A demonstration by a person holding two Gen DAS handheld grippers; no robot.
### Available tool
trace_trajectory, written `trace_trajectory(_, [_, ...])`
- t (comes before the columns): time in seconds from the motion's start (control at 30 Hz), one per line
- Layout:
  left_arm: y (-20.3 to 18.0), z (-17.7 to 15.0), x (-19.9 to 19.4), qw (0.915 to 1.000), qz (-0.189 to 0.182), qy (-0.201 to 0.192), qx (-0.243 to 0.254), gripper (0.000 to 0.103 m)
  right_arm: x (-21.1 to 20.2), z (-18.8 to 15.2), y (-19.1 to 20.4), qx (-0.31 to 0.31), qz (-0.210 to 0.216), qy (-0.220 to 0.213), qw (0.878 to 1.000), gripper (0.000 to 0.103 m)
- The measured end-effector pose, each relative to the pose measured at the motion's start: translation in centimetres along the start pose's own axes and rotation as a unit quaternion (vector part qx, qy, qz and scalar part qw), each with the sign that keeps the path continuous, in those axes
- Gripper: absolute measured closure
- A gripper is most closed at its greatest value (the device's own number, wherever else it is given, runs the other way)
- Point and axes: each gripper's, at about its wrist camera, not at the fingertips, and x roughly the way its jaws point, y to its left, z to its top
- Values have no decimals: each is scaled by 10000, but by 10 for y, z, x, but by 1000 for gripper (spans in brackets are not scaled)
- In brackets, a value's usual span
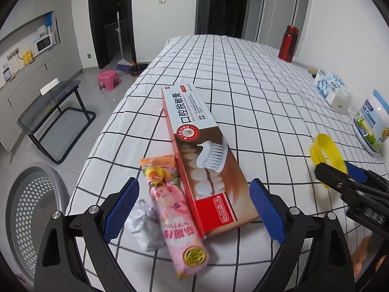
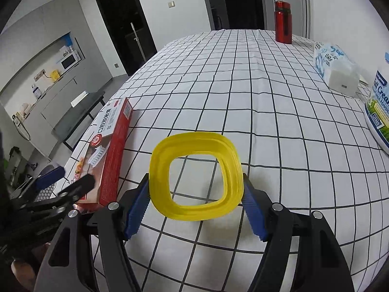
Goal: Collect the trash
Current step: 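Grasp the yellow lid with the right tool while the left tool grasps the red toothpaste box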
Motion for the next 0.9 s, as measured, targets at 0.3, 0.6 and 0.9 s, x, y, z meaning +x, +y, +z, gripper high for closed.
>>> trace_trajectory(0.3, [-11, 15, 21, 9999, 134, 99, 25, 13, -9, 3, -11, 204, 82, -117, 9997, 35])
trace_trajectory(0.6, [-23, 20, 39, 9992, 240, 263, 160, 39, -11, 3, -16, 282, 84, -146, 9995, 35])
trace_trajectory(0.9, [-25, 16, 27, 9995, 55, 154, 253, 52, -13, 2, -16, 295, 80, -165, 9994, 35])
